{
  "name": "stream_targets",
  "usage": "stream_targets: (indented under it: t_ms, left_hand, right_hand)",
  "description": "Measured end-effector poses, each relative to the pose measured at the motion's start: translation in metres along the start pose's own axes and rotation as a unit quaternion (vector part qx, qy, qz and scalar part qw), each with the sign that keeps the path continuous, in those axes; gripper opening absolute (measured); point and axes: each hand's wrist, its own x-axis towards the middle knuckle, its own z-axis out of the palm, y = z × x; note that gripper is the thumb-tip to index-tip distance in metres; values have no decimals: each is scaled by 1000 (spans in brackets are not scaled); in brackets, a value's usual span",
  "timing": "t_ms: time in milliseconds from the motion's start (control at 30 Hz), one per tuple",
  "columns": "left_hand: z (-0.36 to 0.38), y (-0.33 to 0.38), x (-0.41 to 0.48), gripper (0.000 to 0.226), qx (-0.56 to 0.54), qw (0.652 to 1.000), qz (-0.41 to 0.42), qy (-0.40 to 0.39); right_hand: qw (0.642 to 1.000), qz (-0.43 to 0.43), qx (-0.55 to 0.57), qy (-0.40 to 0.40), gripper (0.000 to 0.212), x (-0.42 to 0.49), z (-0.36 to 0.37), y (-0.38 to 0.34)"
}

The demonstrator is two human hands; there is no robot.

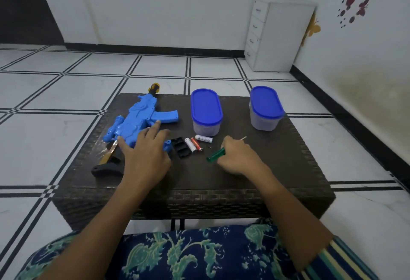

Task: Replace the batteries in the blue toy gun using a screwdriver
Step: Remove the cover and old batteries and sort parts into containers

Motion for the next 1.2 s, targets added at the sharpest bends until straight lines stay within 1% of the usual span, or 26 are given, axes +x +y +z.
stream_targets:
  t_ms: [67, 167, 267, 333, 400, 467, 500, 567, 600, 633, 667, 733, 800, 833, 900, 967, 1033, 1133, 1200]
  left_hand:
    - [5, 16, -3, 42, -13, 999, 45, 16]
    - [13, 36, -6, 32, -25, 995, 95, 33]
    - [18, 51, -5, 23, -31, 991, 120, 43]
    - [20, 55, -4, 23, -40, 992, 118, 25]
    - [21, 57, -3, 23, -57, 991, 122, 11]
    - [19, 56, -1, 27, -98, 986, 135, 11]
    - [18, 55, 1, 30, -131, 981, 143, 8]
    - [12, 57, 9, 31, -189, 968, 165, 10]
    - [9, 61, 15, 30, -203, 962, 184, 14]
    - [5, 66, 22, 29, -207, 956, 206, 20]
    - [2, 75, 31, 27, -204, 951, 231, 21]
    - [-1, 102, 54, 22, -171, 943, 287, 0]
    - [2, 132, 82, 20, -132, 931, 338, -32]
    - [4, 147, 97, 22, -111, 926, 357, -51]
    - [12, 171, 127, 31, -64, 919, 379, -91]
    - [23, 186, 153, 38, -9, 912, 390, -128]
    - [31, 195, 170, 39, 54, 895, 414, -155]
    - [37, 205, 177, 30, 106, 866, 464, -153]
    - [36, 211, 176, 27, 112, 858, 483, -136]
  right_hand:
    - [1000, -14, 13, -23, 24, 1, 4, 5]
    - [998, -48, 22, -23, 23, 4, 5, 7]
    - [995, -74, 42, -45, 38, 7, 6, 14]
    - [992, -86, 78, -39, 43, 8, 5, 19]
    - [988, -91, 123, 17, 38, 10, 1, 27]
    - [973, -78, 177, 125, 33, 10, -6, 38]
    - [958, -65, 203, 190, 34, 10, -10, 45]
    - [916, -35, 234, 325, 47, 15, -16, 62]
    - [893, -20, 242, 379, 58, 20, -17, 72]
    - [876, -3, 254, 411, 70, 27, -17, 80]
    - [863, 10, 270, 427, 83, 34, -17, 86]
    - [852, 42, 313, 417, 105, 47, -18, 99]
    - [852, 68, 354, 380, 119, 59, -16, 107]
    - [849, 69, 370, 370, 122, 64, -16, 110]
    - [838, 52, 397, 370, 118, 74, -14, 115]
    - [834, 37, 412, 365, 98, 80, -14, 122]
    - [833, 15, 422, 357, 79, 81, -14, 128]
    - [829, -5, 435, 351, 73, 81, -17, 134]
    - [828, -5, 435, 353, 73, 81, -17, 136]
